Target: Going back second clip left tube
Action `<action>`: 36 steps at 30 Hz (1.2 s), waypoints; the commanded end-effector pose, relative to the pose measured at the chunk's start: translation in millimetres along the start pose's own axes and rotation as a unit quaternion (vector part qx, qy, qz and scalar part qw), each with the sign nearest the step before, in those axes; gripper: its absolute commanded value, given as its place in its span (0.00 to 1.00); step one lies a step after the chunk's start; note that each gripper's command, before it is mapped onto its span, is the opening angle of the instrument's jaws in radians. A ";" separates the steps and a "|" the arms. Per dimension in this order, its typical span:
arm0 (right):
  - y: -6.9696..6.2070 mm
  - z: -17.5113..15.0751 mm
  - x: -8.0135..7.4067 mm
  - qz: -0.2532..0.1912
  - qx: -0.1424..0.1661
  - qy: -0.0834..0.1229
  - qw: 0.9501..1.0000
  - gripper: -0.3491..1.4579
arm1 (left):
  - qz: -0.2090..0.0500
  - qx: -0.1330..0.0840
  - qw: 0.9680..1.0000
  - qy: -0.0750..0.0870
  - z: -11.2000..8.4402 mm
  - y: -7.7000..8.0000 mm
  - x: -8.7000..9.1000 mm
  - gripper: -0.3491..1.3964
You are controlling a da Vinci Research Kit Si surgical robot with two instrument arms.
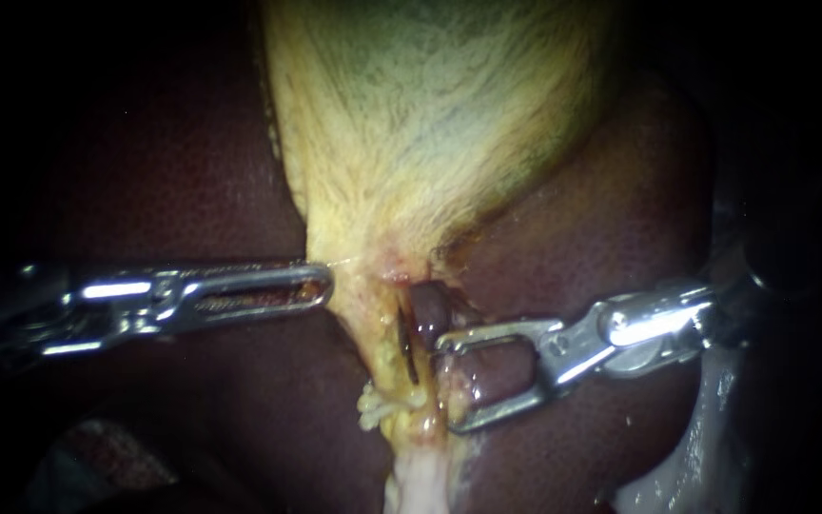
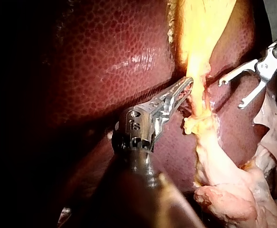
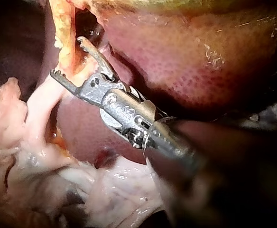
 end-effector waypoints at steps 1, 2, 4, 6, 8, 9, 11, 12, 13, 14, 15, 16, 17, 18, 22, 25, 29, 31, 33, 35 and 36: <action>0.1 -0.6 0.2 -0.006 -0.002 -0.001 1.000 0.52 | 0.000 0.000 1.000 0.000 0.1 0.1 0.0 0.00; 0.2 -1.3 0.4 -0.011 -0.006 -0.002 1.000 0.52 | 0.000 0.000 1.000 0.000 0.2 0.2 0.0 0.00; 0.2 -2.2 0.7 -0.012 -0.011 -0.002 1.000 0.52 | 0.000 0.000 1.000 0.000 0.3 0.5 0.0 0.00; 0.2 -3.0 0.9 -0.013 -0.016 -0.003 1.000 0.52 | 0.000 0.000 1.000 0.000 0.5 0.7 0.0 0.00; 0.2 -3.4 0.9 -0.012 -0.020 -0.004 1.000 0.52 | 0.000 -0.001 1.000 -0.001 0.7 0.9 0.0 0.00; 0.1 -3.5 0.9 -0.012 -0.020 -0.004 1.000 0.52 | 0.000 -0.001 1.000 -0.001 0.8 0.9 0.0 0.00; 0.0 -3.5 0.9 -0.012 -0.020 -0.004 1.000 0.52 | 0.001 -0.002 1.000 -0.002 1.4 1.1 0.2 0.00; -0.1 -3.5 0.9 -0.012 -0.019 -0.004 1.000 0.52 | 0.001 -0.003 1.000 -0.002 1.7 1.1 0.3 0.00; -0.1 -3.5 0.9 -0.012 -0.019 -0.004 1.000 0.52 | 0.001 -0.003 1.000 -0.005 2.2 1.2 0.5 0.00; -0.1 -3.5 0.9 -0.012 -0.019 -0.004 1.000 0.52 | 0.002 -0.006 1.000 -0.005 2.6 1.2 0.7 0.00; -0.2 -3.5 0.9 -0.012 -0.019 -0.004 1.000 0.52 | 0.003 -0.006 1.000 -0.002 3.0 1.2 0.9 0.00; -0.2 -3.5 0.9 -0.012 -0.019 -0.004 1.000 0.52 | 0.004 -0.006 1.000 0.000 3.5 1.2 1.1 0.00; -0.3 -3.6 0.9 -0.012 -0.019 -0.004 1.000 0.52 | 0.004 -0.005 1.000 0.002 4.0 1.0 1.4 0.00; -0.3 -3.7 0.9 -0.012 -0.019 -0.004 1.000 0.52 | 0.004 -0.004 1.000 0.003 4.2 1.0 1.4 0.00; -0.5 -3.8 0.9 -0.015 -0.018 -0.004 1.000 0.52 | 0.005 -0.002 1.000 0.004 5.5 0.6 1.6 0.00; -0.6 -3.9 0.9 -0.016 -0.018 -0.004 1.000 0.52 | 0.005 -0.001 1.000 0.006 6.4 0.3 1.7 0.00; -0.7 -4.1 1.0 -0.018 -0.017 -0.004 1.000 0.52 | 0.006 -0.001 1.000 0.008 7.2 0.1 1.9 0.00; -0.7 -4.2 1.0 -0.018 -0.017 -0.004 1.000 0.52 | 0.006 0.000 1.000 0.008 7.4 0.0 1.9 0.00; -0.7 -4.3 1.0 -0.021 -0.017 -0.004 1.000 0.52 | 0.006 0.000 1.000 0.008 7.6 0.1 1.9 0.00; -0.7 -4.5 1.0 -0.024 -0.017 -0.004 1.000 0.52 | 0.006 0.000 1.000 0.008 7.6 0.1 1.9 0.00; -0.7 -4.7 1.0 -0.024 -0.016 -0.004 1.000 0.52 | 0.006 0.000 1.000 0.008 7.7 0.2 1.9 0.00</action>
